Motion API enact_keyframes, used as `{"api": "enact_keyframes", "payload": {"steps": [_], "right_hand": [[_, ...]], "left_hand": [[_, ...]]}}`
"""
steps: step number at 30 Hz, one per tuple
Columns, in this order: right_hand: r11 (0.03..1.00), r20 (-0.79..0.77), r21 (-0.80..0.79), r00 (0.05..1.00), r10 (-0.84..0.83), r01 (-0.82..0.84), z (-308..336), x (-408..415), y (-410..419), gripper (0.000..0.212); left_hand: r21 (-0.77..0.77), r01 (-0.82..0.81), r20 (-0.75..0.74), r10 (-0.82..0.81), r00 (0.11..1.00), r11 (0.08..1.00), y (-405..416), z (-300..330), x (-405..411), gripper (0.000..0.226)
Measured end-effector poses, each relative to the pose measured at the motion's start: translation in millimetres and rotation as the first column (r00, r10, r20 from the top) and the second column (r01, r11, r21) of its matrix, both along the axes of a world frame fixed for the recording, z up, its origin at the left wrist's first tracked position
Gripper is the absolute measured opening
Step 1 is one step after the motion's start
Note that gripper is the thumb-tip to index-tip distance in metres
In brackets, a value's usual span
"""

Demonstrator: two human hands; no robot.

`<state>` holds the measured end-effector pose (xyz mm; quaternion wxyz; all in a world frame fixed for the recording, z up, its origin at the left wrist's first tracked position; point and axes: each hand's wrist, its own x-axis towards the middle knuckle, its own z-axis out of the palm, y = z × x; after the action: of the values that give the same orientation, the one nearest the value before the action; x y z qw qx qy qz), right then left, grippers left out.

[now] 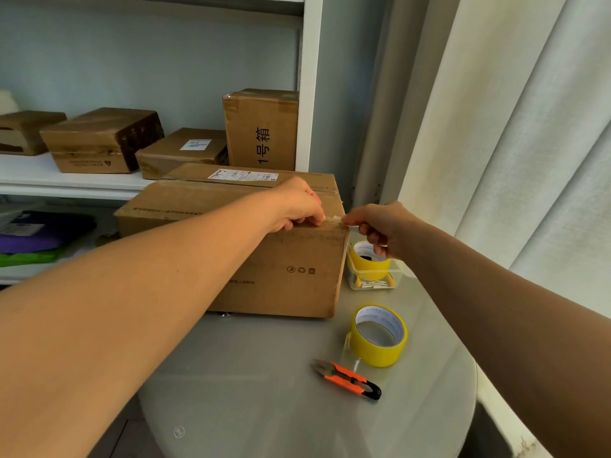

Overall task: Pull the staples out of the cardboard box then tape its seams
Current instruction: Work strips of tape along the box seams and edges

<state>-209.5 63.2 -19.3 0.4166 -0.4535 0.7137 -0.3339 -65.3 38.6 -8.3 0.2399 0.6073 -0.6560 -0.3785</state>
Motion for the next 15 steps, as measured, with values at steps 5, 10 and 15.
{"api": "enact_keyframes", "payload": {"steps": [5, 10, 15], "right_hand": [[0.999, -0.104, -0.023, 0.994, 0.037, -0.039, -3, 4, -2, 0.027], [0.999, -0.111, -0.026, 0.993, 0.044, -0.047, -9, 3, -3, 0.026], [0.999, 0.038, 0.042, 0.999, 0.005, -0.007, -6, -7, 3, 0.026]], "left_hand": [[0.015, 0.055, 0.112, -0.056, 0.992, 0.998, -1, 0, 3, 0.012], [0.016, 0.098, 0.179, -0.099, 0.979, 0.995, -2, -3, 3, 0.009], [0.022, 0.088, 0.126, -0.090, 0.988, 0.996, -3, -5, 8, 0.011]]}}
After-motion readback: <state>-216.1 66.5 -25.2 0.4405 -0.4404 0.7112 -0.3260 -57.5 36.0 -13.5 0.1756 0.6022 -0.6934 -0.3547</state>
